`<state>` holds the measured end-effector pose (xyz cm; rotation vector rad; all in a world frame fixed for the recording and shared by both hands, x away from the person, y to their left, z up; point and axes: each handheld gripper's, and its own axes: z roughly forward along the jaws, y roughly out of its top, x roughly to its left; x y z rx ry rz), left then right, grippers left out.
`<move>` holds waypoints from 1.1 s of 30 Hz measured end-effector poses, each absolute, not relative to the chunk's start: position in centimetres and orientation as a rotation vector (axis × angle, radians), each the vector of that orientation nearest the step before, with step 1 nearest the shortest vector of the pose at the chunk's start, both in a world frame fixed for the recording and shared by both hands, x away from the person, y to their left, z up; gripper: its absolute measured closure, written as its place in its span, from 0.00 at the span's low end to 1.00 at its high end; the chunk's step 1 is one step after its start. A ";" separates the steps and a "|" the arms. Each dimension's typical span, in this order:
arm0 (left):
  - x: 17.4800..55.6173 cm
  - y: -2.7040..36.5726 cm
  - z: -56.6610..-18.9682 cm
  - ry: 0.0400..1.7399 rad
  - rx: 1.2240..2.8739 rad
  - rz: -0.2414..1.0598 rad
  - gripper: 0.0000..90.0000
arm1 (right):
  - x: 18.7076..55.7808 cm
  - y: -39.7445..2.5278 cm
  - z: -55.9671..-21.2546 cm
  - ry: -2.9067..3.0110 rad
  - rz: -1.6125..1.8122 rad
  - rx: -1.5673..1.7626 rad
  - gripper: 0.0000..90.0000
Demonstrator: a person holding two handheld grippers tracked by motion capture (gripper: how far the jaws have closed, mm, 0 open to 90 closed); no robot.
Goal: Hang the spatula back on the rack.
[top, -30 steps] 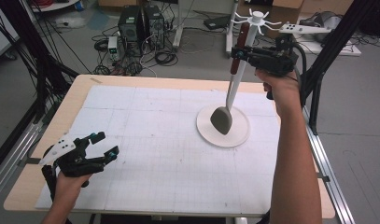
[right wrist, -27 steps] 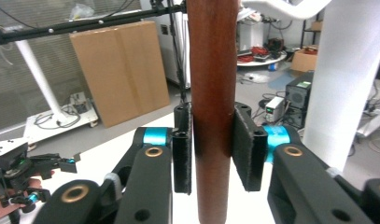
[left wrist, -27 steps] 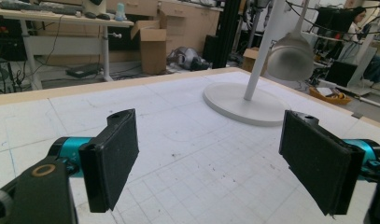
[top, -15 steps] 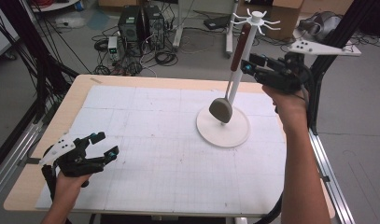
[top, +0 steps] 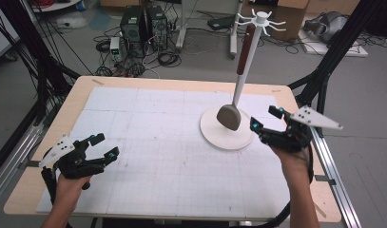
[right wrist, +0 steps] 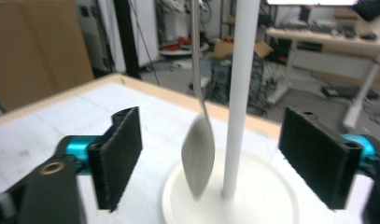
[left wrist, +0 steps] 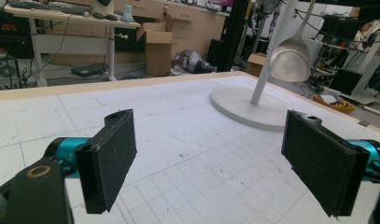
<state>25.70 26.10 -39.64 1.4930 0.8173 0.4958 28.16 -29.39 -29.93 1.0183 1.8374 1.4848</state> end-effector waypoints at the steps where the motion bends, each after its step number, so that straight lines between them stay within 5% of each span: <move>1: 25.7 26.1 -39.7 0.816 1.499 0.500 0.20 | 27.7 -29.4 -30.7 1.835 1.465 1.031 0.21; 18: 25.7 25.9 -40.4 0.823 1.503 0.529 0.21 | 22.4 -28.4 -39.3 1.857 1.390 1.083 0.20; 33: 25.2 25.6 -40.9 0.806 1.526 0.533 0.22 | 21.4 -29.1 -40.0 1.848 1.372 1.114 0.20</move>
